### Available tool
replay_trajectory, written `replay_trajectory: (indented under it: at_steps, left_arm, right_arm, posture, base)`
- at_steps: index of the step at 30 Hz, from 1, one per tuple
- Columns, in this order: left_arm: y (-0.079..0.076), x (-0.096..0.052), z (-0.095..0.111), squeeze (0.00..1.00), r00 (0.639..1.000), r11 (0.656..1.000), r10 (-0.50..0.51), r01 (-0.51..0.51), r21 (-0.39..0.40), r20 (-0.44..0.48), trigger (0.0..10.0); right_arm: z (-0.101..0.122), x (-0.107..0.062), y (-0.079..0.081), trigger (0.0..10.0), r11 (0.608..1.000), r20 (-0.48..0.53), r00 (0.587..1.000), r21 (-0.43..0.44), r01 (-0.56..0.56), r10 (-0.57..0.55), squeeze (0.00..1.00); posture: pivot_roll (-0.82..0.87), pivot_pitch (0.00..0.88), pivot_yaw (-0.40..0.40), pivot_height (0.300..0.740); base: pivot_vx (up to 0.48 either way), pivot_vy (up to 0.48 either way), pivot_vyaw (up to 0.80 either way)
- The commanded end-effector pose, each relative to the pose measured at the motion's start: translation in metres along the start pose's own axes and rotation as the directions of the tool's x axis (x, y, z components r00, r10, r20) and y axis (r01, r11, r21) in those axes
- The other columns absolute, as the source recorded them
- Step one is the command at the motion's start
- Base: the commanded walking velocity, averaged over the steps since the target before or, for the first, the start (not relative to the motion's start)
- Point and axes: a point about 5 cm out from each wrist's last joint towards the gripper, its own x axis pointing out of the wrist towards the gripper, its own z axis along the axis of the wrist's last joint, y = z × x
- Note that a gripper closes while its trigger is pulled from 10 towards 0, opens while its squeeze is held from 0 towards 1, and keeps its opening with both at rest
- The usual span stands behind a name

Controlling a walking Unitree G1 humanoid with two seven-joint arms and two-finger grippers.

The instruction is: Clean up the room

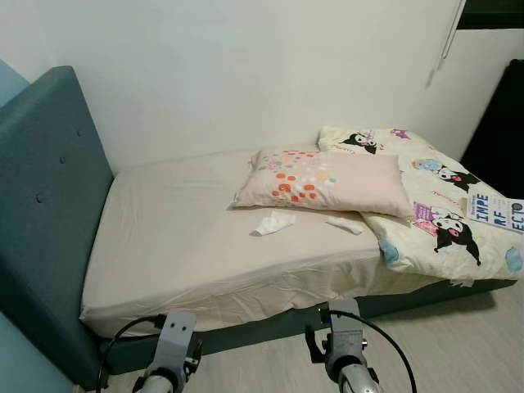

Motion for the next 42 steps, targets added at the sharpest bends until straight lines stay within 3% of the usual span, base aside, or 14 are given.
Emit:
replay_trajectory:
  at_steps: [1, 10, 13, 22, 27, 31, 42]
  left_arm:
    - [0.007, -0.002, -0.001, 0.0, 1.0, 1.0, 0.02, -0.02, 0.003, 0.006, 10.0]
    - [0.007, -0.002, 0.0, 0.0, 1.0, 1.0, 0.001, -0.001, 0.017, 0.014, 10.0]
    - [0.007, 0.001, 0.004, 0.0, 1.0, 1.0, 0.006, -0.006, 0.011, 0.019, 10.0]
    - [0.007, 0.007, 0.015, 0.0, 0.999, 0.999, 0.035, -0.033, -0.041, 0.036, 10.0]
    - [0.003, 0.008, 0.018, 0.0, 0.998, 0.998, 0.041, -0.039, -0.057, 0.046, 10.0]
    - [0.0, 0.007, 0.019, 0.0, 0.998, 1.0, 0.012, -0.011, -0.028, 0.058, 10.0]
    - [0.005, 0.006, 0.02, 0.0, 0.998, 1.0, 0.027, -0.026, -0.018, 0.061, 10.0]
  right_arm:
    - [-0.005, -0.003, 0.006, 10.0, 1.0, -0.005, 1.0, -0.011, -0.027, 0.027, 0.0]
    - [-0.009, -0.005, 0.013, 10.0, 0.996, -0.019, 0.997, 0.058, -0.07, 0.072, 0.0]
    - [-0.01, -0.005, 0.01, 10.0, 0.997, -0.023, 0.997, 0.037, -0.073, 0.074, 0.0]
    - [-0.014, -0.007, -0.003, 10.0, 0.996, -0.049, 0.998, 0.086, -0.031, 0.035, 0.0]
    - [-0.012, -0.005, 0.006, 10.0, 0.994, -0.064, 0.992, 0.0, -0.106, 0.106, 0.0]
    - [-0.008, -0.003, 0.013, 10.0, 0.991, -0.059, 0.989, -0.02, -0.136, 0.135, 0.0]
    - [-0.006, 0.0, 0.004, 10.0, 0.995, -0.063, 0.994, -0.038, -0.092, 0.089, 0.0]
  posture:
    - [-0.02, 0.0, -0.018, 0.74]
    - [-0.03, 0.0, -0.028, 0.74]
    - [-0.04, 0.0, -0.019, 0.74]
    - [-0.04, 0.0, -0.007, 0.74]
    - [-0.04, 0.0, -0.01, 0.74]
    - [-0.04, 0.005, -0.014, 0.74]
    - [-0.03, 0.018, -0.023, 0.74]
  base:
    - [0.0, 0.0, 0.0]
    - [0.0, 0.0, 0.0]
    - [0.0, 0.0, 0.0]
    - [0.0, 0.0, 0.0]
    - [0.0, 0.0, 0.0]
    - [0.0, 0.0, 0.0]
    - [0.0, 0.0, 0.0]
